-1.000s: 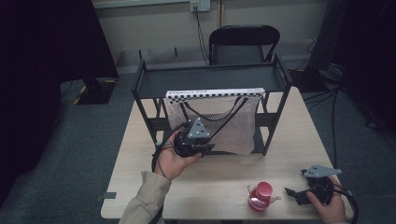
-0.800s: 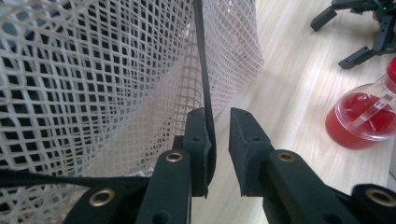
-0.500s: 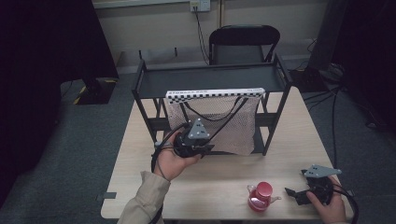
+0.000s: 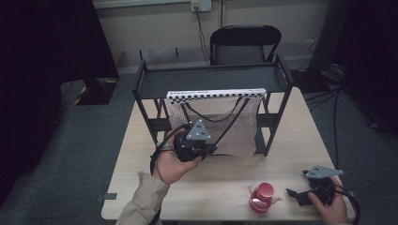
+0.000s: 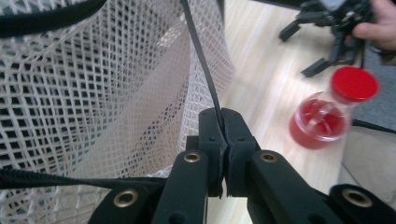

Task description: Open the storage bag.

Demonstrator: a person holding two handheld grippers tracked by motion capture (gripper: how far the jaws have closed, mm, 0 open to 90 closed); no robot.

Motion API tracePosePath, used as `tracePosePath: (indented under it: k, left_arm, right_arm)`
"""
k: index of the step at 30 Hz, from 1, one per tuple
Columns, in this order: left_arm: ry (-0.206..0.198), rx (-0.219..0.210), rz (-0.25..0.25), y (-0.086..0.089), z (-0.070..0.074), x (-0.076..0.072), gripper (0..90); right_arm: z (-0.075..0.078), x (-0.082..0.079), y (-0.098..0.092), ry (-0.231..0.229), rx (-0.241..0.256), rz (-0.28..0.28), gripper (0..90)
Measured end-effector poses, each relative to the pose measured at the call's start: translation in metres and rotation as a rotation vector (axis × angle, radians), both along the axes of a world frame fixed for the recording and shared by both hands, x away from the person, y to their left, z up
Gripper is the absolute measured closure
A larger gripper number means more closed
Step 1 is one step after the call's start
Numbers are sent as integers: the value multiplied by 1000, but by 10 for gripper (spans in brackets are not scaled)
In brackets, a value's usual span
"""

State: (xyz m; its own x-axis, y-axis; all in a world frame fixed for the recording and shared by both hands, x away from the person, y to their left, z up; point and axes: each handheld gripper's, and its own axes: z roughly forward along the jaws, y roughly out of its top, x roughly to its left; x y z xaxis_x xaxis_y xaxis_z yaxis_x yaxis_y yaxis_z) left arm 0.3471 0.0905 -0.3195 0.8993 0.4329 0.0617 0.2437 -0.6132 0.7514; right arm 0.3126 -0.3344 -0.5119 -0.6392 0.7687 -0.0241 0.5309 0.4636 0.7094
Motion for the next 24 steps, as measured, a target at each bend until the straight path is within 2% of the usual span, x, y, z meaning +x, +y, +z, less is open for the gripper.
tracePosePath:
  k: [10, 24]
  left_arm:
    - [41, -49, -40, 2, 13, -5, 894]
    - [21, -68, -90, 3, 28, -15, 895]
  right_arm:
    - [0, 0, 0, 0, 0, 0, 0]
    - [0, 0, 0, 0, 0, 0, 0]
